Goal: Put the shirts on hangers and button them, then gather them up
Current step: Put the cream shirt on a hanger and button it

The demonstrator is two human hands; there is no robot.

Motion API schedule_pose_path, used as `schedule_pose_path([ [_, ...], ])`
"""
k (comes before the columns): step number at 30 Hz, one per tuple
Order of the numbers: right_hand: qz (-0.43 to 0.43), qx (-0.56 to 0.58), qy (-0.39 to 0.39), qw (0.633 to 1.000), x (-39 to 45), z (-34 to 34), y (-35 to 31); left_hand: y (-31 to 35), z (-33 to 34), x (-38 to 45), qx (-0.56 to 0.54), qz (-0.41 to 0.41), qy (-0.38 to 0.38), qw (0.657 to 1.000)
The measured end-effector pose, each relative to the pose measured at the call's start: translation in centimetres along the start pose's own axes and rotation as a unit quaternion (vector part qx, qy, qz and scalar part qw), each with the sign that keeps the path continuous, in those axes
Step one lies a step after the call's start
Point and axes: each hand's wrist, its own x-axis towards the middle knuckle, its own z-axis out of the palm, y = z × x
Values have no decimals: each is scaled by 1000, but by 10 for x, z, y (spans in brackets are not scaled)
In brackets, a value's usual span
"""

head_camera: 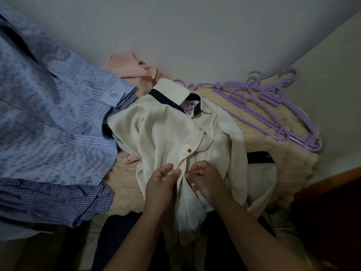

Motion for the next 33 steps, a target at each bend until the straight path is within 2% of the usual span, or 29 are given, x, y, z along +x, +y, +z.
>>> schedule_pose_path([
  [4,30,105,6,994,-3,0,-7,7,1,-2,-44,-12,-31,998],
  [7,0,128,45,991,-2,-2,-14,17,1,-6,-46,10,-34,998],
  [9,-59,42,110,991,-2,-4,-18,23,2,-10,-40,47,-18,998],
  [12,-159,-132,184,961,-2,-5,-26,33,6,-18,-12,110,-21,994],
  [14,-196,-200,175,944,-4,-2,-29,36,11,-25,11,140,-24,990],
  [16,-193,-212,153,946,-6,0,-29,37,15,-28,35,156,-14,987],
  [20,-174,-169,150,958,-11,3,-28,33,15,-25,97,171,2,981],
  [25,-154,-134,173,963,-13,5,-29,32,15,-24,114,173,20,978],
  [33,-107,-51,133,984,-14,3,-32,31,14,-22,154,217,25,964],
])
